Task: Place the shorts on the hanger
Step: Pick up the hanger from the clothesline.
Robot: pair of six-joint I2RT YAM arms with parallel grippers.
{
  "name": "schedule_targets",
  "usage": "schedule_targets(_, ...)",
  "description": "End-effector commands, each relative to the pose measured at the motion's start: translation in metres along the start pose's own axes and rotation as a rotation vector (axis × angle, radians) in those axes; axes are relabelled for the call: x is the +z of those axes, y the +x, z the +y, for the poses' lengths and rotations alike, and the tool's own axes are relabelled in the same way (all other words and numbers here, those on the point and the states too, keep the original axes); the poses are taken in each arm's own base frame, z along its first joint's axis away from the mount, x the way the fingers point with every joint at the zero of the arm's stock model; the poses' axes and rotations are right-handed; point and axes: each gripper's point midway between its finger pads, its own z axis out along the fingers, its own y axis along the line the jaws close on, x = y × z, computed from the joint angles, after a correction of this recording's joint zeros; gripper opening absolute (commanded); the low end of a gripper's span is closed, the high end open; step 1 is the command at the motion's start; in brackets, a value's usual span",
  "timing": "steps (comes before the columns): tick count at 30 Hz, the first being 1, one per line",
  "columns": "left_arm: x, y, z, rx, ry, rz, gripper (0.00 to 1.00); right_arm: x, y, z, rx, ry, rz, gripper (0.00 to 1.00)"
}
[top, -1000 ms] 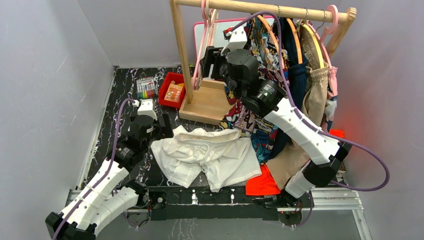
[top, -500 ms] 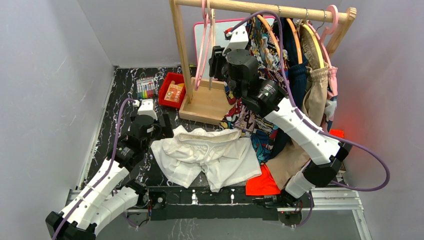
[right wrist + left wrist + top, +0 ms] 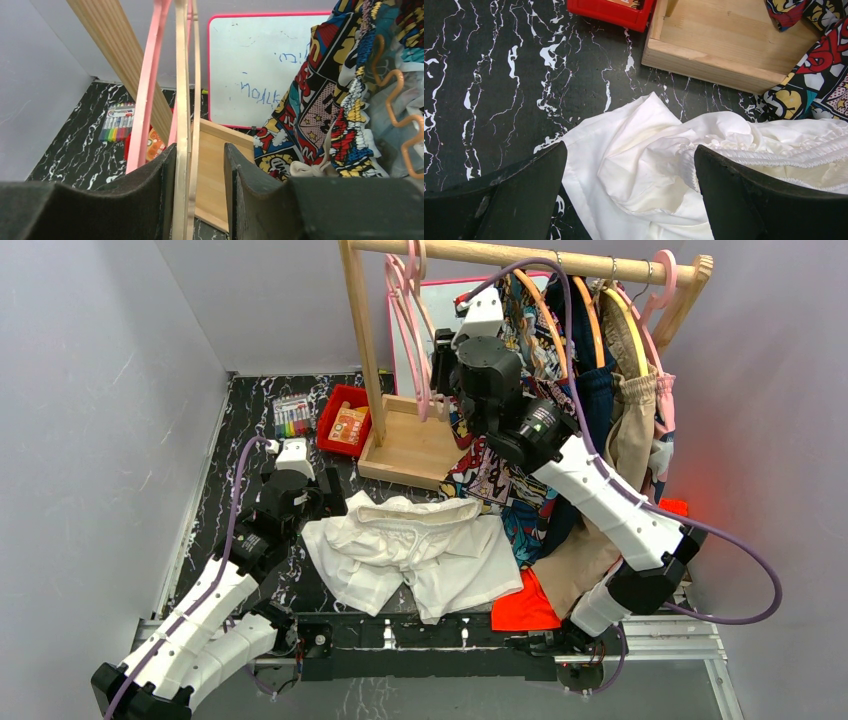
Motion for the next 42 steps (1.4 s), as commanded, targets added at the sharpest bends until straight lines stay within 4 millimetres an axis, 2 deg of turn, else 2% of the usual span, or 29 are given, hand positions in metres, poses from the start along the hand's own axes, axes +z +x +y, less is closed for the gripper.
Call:
schedule_targets(1,-0.005,-0.013,-0.004,-0.002,0.021,-0.032,0.98,-0.007,-0.036,-0.013,0.028,0.022,-0.075,0.45)
schedule_targets(13,-0.007,-0.013,-0.006,-0.004,0.033,-0.034,0.98,0.007,-0.031,-0.005,0.027,-0.005,-0.058,0.38)
schedule_targets(32,-0.006,-0.012,-0.007,0.0,0.038,-0.03,0.98,0.03,-0.039,-0.005,0.026,-0.012,-0.079,0.41)
schedule_targets(39,-0.006,-0.012,-0.008,0.0,0.043,-0.028,0.98,0.036,-0.037,-0.005,0.024,-0.019,-0.073,0.32)
schedule_targets(42,-0.006,-0.011,-0.008,0.001,0.044,-0.027,0.98,0.037,-0.036,-0.003,0.025,-0.027,-0.071,0.21)
